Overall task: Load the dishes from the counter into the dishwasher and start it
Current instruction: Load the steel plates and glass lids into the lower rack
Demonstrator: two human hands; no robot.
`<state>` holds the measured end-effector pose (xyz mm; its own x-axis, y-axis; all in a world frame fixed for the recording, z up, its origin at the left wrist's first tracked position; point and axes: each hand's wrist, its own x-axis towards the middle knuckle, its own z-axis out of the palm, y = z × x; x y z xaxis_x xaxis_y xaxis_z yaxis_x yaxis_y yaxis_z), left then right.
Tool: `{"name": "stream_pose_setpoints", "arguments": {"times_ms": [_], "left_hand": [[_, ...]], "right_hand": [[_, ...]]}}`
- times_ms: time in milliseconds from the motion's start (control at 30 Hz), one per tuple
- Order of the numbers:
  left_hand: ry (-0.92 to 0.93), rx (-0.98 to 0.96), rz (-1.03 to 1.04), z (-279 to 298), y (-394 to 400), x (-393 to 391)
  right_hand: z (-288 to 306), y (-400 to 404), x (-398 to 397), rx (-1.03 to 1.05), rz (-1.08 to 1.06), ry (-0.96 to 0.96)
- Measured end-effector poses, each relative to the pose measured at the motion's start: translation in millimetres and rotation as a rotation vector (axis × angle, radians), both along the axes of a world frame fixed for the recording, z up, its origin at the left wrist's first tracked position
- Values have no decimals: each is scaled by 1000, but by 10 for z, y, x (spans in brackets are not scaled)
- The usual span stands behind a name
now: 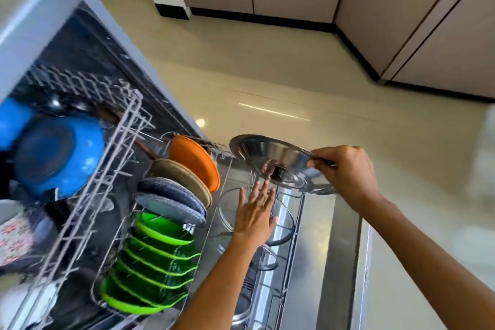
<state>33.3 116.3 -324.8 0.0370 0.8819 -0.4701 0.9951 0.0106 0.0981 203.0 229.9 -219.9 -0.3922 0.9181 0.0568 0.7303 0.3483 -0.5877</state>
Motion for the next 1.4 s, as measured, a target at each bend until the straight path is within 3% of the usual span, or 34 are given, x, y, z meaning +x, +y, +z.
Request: {"name": "stream_pose_setpoints", "arguments": {"times_ms": [133,400,667,1067,1400], "left_hand": [[-13,-42,-16,-95,36,-26],[-106,171,7,-102,-469,-102],[-112,202,87,-88,-538,-7],[-129,211,110,-106,-557,15],[-153,234,124,-126,-599,18]], "right_hand": [[-77,175,15,-110,-9,-50],[-102,391,-135,-309,43,-73],[-196,410,-353,-394,98,-110],[-412,275,-590,-367,183,-265],[-718,126,-700,-328,153,-279]]}}
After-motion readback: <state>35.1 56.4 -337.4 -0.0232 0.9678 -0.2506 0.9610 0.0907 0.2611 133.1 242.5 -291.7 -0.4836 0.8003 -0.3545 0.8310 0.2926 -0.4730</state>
